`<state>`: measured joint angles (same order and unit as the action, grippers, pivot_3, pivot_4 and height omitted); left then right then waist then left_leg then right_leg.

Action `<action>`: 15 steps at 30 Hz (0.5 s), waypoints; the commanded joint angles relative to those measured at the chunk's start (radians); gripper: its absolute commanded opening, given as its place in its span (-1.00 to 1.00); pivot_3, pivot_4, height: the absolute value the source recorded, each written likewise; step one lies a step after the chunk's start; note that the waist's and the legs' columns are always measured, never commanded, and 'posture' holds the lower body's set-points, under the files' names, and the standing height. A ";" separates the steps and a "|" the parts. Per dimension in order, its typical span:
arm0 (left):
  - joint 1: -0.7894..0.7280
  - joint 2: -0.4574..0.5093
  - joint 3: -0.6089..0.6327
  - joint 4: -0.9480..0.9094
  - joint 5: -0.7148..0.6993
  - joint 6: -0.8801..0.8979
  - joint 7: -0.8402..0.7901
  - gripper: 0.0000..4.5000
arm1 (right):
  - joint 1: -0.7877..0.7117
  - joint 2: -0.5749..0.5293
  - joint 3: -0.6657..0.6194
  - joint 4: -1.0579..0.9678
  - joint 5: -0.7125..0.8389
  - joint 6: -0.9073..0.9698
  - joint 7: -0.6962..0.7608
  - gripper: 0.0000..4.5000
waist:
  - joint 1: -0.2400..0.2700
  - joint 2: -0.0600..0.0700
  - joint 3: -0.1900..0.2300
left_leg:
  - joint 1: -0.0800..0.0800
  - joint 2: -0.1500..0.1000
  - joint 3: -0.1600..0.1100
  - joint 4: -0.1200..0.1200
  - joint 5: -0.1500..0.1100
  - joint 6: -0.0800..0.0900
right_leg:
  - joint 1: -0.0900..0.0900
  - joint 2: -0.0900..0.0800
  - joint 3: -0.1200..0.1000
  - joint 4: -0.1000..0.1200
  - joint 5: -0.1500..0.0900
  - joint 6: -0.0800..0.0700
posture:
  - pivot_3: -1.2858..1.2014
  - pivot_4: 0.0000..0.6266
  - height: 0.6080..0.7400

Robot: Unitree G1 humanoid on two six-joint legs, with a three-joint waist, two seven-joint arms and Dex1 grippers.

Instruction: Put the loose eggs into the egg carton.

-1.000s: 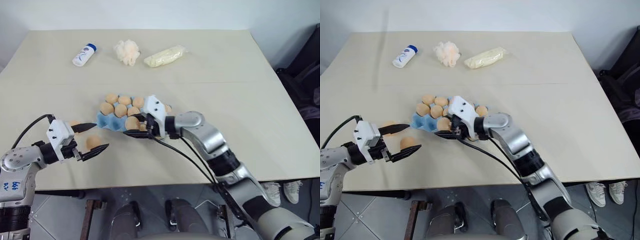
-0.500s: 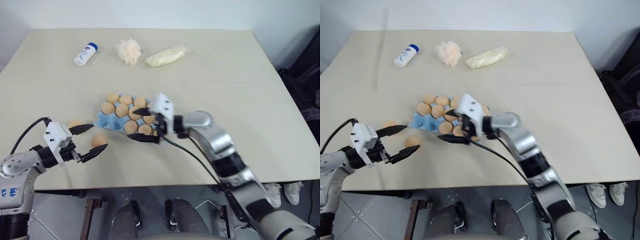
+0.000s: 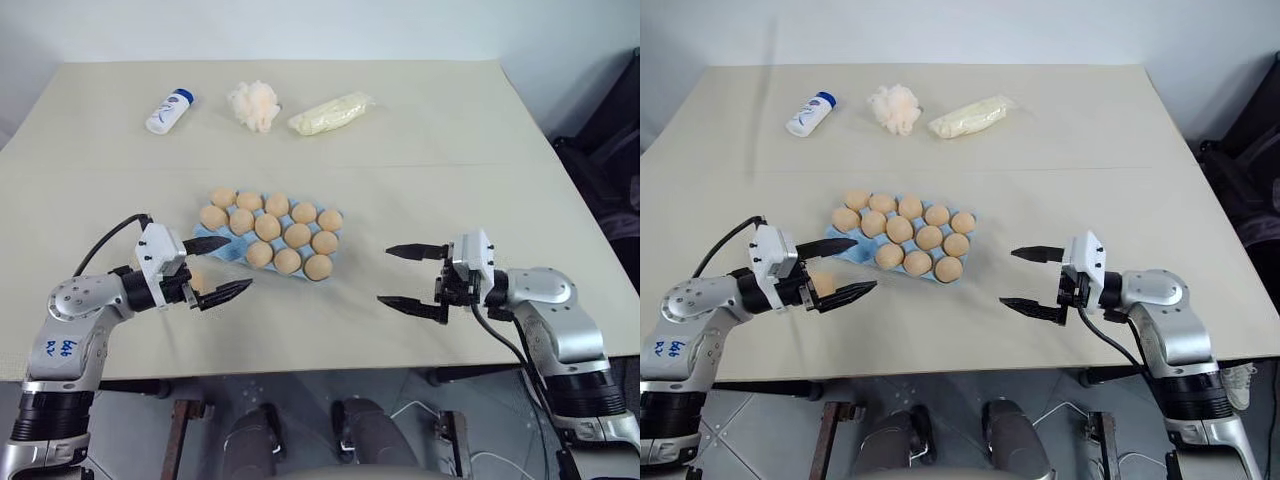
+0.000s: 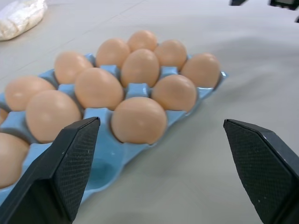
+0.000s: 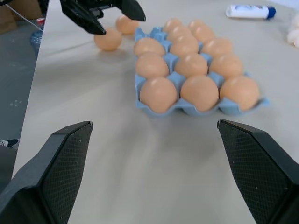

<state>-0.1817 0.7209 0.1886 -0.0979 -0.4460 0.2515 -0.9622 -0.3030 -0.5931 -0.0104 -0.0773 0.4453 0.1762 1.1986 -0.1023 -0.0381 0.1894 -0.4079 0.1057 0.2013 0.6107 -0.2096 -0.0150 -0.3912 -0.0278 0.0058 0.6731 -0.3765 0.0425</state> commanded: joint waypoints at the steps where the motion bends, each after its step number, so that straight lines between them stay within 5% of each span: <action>1: 0.044 0.027 0.108 0.008 -0.022 -0.010 0.017 1.00 | -0.005 0.021 -0.016 -0.072 0.046 0.003 -0.028 0.99 | -0.004 0.000 0.000 | 0.000 0.001 0.000 0.000 0.000 0.000 | 0.000 0.000 0.000 0.000 0.000 0.000 | 0.03 -0.52 1.00; 10: 0.338 0.056 0.399 -0.027 -0.038 -0.059 -0.012 1.00 | -0.013 0.058 0.009 -0.111 0.054 -0.006 -0.059 0.99 | -0.008 0.000 0.000 | 0.000 0.001 0.000 -0.001 -0.001 -0.001 | 0.000 -0.001 -0.001 -0.001 0.000 -0.001 | 0.03 -0.52 1.00; 15: 0.424 0.022 0.431 -0.015 -0.033 -0.095 -0.007 1.00 | -0.021 0.066 0.030 -0.106 0.046 -0.010 -0.057 0.99 | -0.006 0.000 0.000 | 0.000 0.000 -0.001 -0.001 -0.007 -0.001 | 0.001 -0.003 -0.003 -0.002 -0.001 -0.002 | 0.03 -0.52 1.00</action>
<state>0.2357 0.7527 0.6034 -0.1030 -0.4675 0.1836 -0.9693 -0.3129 -0.5336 0.0237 -0.1567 0.4830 0.1782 1.1430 -0.1080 -0.0383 0.1892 -0.4081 0.1054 0.1997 0.6100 -0.2171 -0.0155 -0.3907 -0.0318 0.0027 0.6711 -0.3775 0.0406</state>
